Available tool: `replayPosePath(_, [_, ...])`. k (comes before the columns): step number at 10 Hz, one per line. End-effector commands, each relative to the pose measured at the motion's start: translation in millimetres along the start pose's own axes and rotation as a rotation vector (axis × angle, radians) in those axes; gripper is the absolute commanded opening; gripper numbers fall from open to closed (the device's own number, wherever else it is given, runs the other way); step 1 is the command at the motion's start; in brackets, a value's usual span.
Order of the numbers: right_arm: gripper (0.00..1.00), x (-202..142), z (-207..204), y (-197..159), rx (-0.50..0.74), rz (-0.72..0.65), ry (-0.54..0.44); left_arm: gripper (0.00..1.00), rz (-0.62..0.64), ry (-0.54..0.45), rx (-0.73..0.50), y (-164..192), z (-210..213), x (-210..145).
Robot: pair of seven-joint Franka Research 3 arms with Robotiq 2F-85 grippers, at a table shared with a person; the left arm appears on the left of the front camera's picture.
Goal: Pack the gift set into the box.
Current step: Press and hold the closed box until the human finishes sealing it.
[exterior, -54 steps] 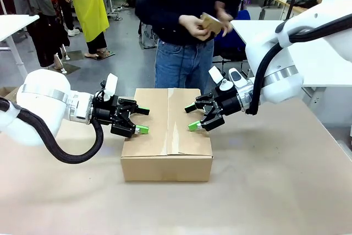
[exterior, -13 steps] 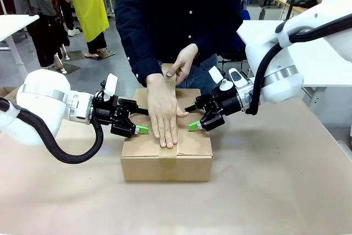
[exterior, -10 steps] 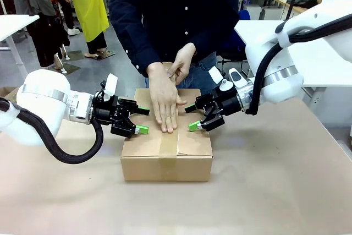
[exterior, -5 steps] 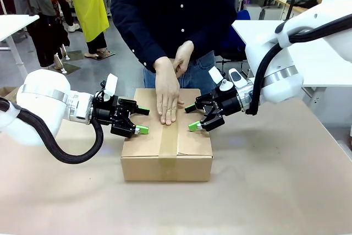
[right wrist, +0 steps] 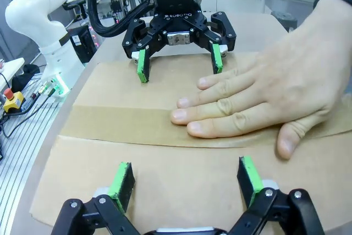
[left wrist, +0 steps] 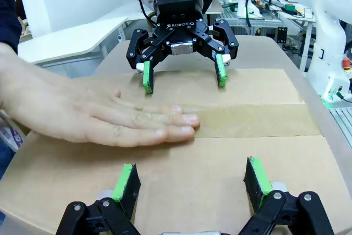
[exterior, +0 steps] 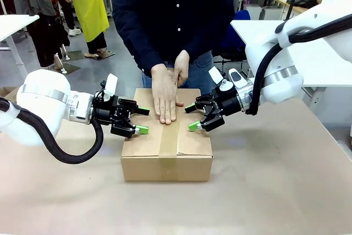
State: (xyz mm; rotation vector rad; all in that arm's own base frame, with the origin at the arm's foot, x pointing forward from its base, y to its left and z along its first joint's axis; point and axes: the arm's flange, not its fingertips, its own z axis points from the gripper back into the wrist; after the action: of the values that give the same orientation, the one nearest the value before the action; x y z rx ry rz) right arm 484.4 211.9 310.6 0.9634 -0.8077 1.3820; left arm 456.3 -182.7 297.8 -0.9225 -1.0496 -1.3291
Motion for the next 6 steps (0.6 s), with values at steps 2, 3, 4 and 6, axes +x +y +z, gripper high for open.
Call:
replayPosePath(2, [1.0, -2.1, -0.9, -0.8, 0.001, -0.003, 0.002, 1.0, -0.005, -0.006, -0.005, -1.9, 1.6, -2.4])
replayPosePath(3, [1.0, -2.1, -0.9, -0.8, 0.001, -0.003, 0.002, 1.0, -0.005, -0.006, -0.005, -1.9, 1.6, -2.4])
replayPosePath(4, [1.0, -2.1, -0.9, -0.8, 0.001, -0.003, 0.002, 1.0, -0.005, -0.006, -0.005, -1.9, 1.6, -2.4])
replayPosePath(6, [1.0, -2.1, -0.9, -0.8, 0.001, -0.003, 0.002, 1.0, -0.005, -0.006, -0.005, -1.9, 1.6, -2.4])
